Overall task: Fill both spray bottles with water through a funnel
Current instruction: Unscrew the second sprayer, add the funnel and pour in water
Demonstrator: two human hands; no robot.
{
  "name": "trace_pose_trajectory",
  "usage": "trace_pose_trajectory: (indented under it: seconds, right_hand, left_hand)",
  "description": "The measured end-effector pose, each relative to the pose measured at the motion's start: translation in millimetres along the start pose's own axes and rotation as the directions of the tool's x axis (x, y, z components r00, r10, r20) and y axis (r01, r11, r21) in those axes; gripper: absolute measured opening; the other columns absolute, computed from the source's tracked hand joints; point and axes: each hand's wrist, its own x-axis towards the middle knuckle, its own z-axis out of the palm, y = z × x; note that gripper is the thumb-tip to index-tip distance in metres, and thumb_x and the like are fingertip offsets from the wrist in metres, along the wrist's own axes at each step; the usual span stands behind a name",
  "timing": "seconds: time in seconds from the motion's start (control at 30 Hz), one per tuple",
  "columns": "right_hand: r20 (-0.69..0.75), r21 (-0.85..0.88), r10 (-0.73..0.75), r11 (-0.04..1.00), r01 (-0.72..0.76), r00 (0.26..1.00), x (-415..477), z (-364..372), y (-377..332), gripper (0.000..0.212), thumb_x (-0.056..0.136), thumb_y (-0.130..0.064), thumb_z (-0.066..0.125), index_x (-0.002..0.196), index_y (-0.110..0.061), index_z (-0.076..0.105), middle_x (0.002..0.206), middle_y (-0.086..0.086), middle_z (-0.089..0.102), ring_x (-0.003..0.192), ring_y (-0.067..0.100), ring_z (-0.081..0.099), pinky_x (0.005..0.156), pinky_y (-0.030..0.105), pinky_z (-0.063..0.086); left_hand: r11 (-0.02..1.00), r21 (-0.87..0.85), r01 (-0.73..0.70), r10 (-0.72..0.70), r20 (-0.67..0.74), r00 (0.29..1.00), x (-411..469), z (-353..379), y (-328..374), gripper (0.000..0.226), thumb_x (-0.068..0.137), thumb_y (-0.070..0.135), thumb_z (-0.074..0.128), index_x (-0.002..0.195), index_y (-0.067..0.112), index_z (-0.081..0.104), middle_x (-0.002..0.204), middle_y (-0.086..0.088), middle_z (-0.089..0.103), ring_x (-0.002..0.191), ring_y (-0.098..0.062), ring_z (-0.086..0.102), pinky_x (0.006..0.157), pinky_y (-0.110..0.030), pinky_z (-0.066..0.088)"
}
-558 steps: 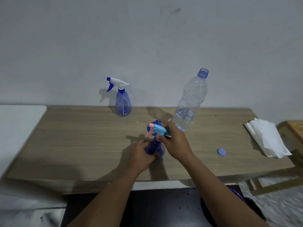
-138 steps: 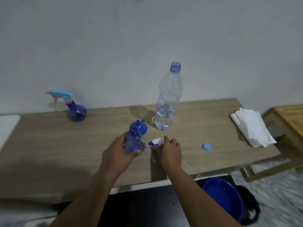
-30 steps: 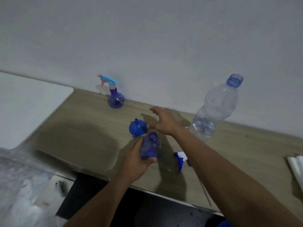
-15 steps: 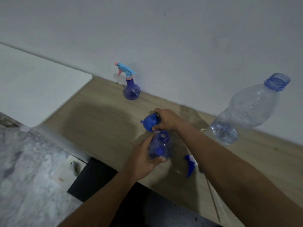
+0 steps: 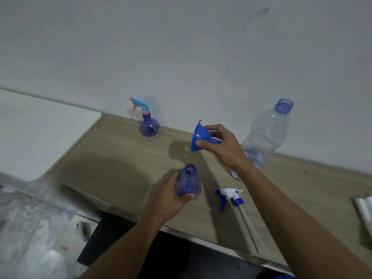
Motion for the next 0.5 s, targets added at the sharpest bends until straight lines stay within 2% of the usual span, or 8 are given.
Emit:
trace_pose_trajectory:
  seconds: [0.1,0.17,0.27,0.37,0.43,0.5]
  right_hand:
    - [-0.026,0.063,-0.023,0.998,0.024,0.999,-27,-2,-18,0.065,0.076,-0.028,0.087,0.13,-0.04,0.053,0.115,0.003,0.066,0.103,0.014,0.067,0.088,0.033,0.056]
    - [-0.018,0.075,-0.049,0.996,0.05,0.999,-42,2,-24,0.072,0.077,-0.022,0.086,0.135,-0.046,0.05,0.117,0.004,0.063,0.103,0.013,0.066,0.088,0.032,0.058]
    - [-0.065,0.101,-0.067,0.992,0.073,0.996,-60,15,-28,0.06,0.078,-0.019,0.086,0.129,-0.034,0.058,0.115,0.004,0.064,0.095,0.015,0.069,0.08,0.031,0.058]
    - [-0.198,0.127,-0.098,0.984,0.125,0.975,-74,32,-23,0.054,0.073,-0.013,0.089,0.119,-0.021,0.06,0.119,0.001,0.066,0.11,0.016,0.066,0.089,0.037,0.059]
    - [-0.267,0.138,-0.101,0.98,0.142,0.958,-80,42,-16,0.059,0.069,-0.01,0.091,0.118,-0.021,0.06,0.122,0.001,0.064,0.114,0.018,0.065,0.095,0.041,0.057]
    - [-0.32,0.137,-0.111,0.977,0.162,0.941,-84,52,-8,0.063,0.066,-0.006,0.091,0.119,-0.021,0.059,0.124,0.003,0.063,0.116,0.02,0.065,0.097,0.042,0.056]
  left_hand:
    - [1.0,0.031,-0.004,0.003,0.022,1.0,-3,-6,6,0.076,0.067,0.02,0.089,0.133,0.029,0.054,0.118,0.017,0.067,0.105,0.002,0.064,0.079,-0.002,0.044]
    - [0.999,0.046,-0.012,0.01,0.043,0.999,-4,-9,10,0.074,0.068,0.02,0.089,0.134,0.029,0.054,0.119,0.017,0.065,0.107,0.0,0.062,0.077,0.0,0.042]
    - [0.998,0.056,-0.017,0.014,0.066,0.998,-4,-12,10,0.078,0.069,0.021,0.089,0.136,0.034,0.051,0.123,0.019,0.063,0.113,-0.002,0.061,0.082,-0.003,0.043]
    - [0.994,0.103,-0.026,0.017,0.088,0.996,1,-13,5,0.076,0.068,0.017,0.089,0.128,0.041,0.048,0.118,0.02,0.063,0.113,-0.008,0.063,0.082,-0.006,0.043]
    - [0.992,0.127,-0.028,0.015,0.108,0.994,3,-17,5,0.072,0.07,0.017,0.088,0.128,0.034,0.049,0.113,0.015,0.063,0.108,-0.011,0.064,0.074,-0.001,0.041]
    - [0.98,0.192,-0.051,0.023,0.145,0.989,4,-23,8,0.064,0.075,0.025,0.084,0.131,0.023,0.052,0.111,0.007,0.062,0.096,-0.007,0.058,0.067,0.002,0.038]
